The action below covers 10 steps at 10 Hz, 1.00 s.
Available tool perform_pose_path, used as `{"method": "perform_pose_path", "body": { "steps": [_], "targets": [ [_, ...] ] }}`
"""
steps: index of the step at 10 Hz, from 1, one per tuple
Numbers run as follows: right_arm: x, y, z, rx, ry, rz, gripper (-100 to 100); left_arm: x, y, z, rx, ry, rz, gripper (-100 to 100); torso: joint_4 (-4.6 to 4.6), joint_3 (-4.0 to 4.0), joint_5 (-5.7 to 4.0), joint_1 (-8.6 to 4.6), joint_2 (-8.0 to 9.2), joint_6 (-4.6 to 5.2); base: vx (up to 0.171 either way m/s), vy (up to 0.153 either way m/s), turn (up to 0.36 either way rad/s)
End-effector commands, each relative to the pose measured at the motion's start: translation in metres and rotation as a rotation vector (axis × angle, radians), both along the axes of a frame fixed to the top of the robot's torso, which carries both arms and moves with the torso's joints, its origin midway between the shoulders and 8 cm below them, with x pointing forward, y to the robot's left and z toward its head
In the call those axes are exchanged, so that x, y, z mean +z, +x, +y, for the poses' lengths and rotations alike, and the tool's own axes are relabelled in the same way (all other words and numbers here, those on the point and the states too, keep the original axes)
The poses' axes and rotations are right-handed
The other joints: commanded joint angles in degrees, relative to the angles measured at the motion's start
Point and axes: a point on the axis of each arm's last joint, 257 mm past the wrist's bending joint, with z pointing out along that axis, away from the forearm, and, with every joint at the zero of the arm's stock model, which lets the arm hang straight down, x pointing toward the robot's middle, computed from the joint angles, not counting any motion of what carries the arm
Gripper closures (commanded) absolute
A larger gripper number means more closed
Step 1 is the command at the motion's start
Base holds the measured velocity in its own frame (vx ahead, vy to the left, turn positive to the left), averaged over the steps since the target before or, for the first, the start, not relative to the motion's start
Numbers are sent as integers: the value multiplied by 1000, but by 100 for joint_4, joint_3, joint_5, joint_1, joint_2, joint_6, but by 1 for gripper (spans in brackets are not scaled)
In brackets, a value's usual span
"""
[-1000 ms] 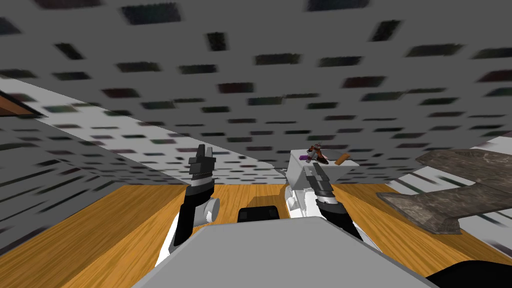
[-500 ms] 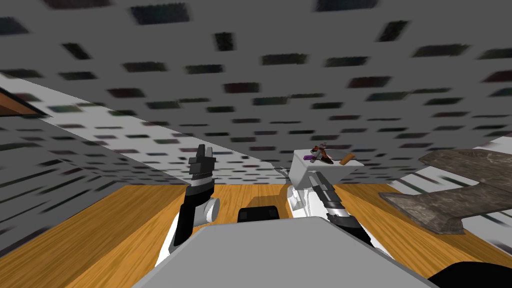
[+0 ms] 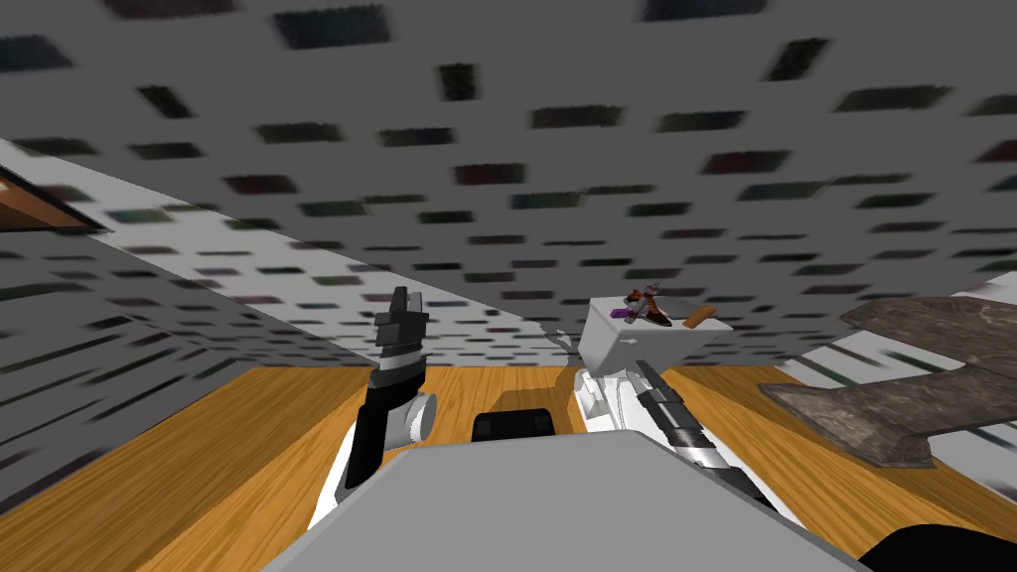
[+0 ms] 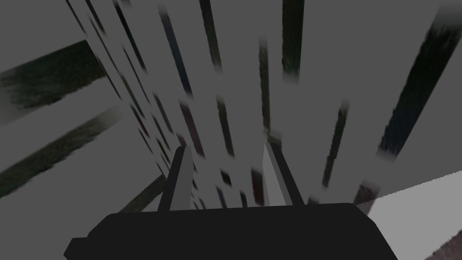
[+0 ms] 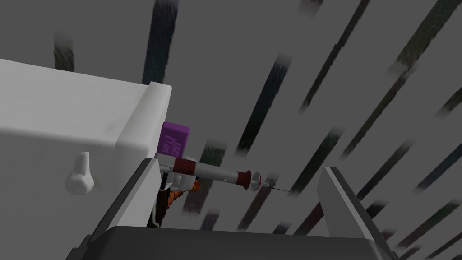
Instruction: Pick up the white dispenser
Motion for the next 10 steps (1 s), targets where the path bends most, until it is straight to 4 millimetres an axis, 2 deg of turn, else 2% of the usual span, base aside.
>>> {"method": "perform_pose_path", "body": {
  "steps": [1, 2, 4, 5, 6, 7, 8, 9, 10],
  "targets": [
    [-16, -19, -13, -15, -11, 60, -100, 0, 0, 0, 0, 0, 0, 0, 0, 0, 0, 0, 0, 0, -4, 86, -1],
    [-28, -35, -26, -17, -37, 119, -100, 0, 0, 0, 0, 0, 0, 0, 1, 2, 1, -3, 3, -1, 4, 102, 24],
    [-35, -45, -30, -29, -36, 150, -100, 0, 0, 0, 0, 0, 0, 0, 0, -1, 0, -4, -2, 0, 13, 53, -1],
    [-48, -66, -46, -35, -64, 220, -100, 0, 0, 0, 0, 0, 0, 0, 0, -1, -3, -20, -2, -1, 15, 55, 31],
    [-52, -74, -47, -42, -64, 242, -100, 0, 0, 0, 0, 0, 0, 0, 0, -2, -3, -17, -3, -2, 19, 58, 11],
    [-61, -93, -63, -44, -94, 305, -100, 0, 0, 0, 0, 0, 0, 0, 0, -3, -2, -14, -5, -1, 18, 76, 30],
    [-65, -103, -64, -52, -94, 329, -100, 0, 0, 0, 0, 0, 0, 0, -1, -3, -2, -9, -5, -2, 12, 63, 10],
    [-71, -121, -81, -51, -127, 390, -100, 0, 0, 0, 0, 0, 0, 0, 0, -2, -1, -12, -3, -1, 23, 67, 37],
    [-74, -133, -82, -59, -126, 419, -100, 0, 0, 0, 0, 0, 0, 0, -1, -3, -2, -11, -6, -2, 19, 64, 16]
  ]
}}
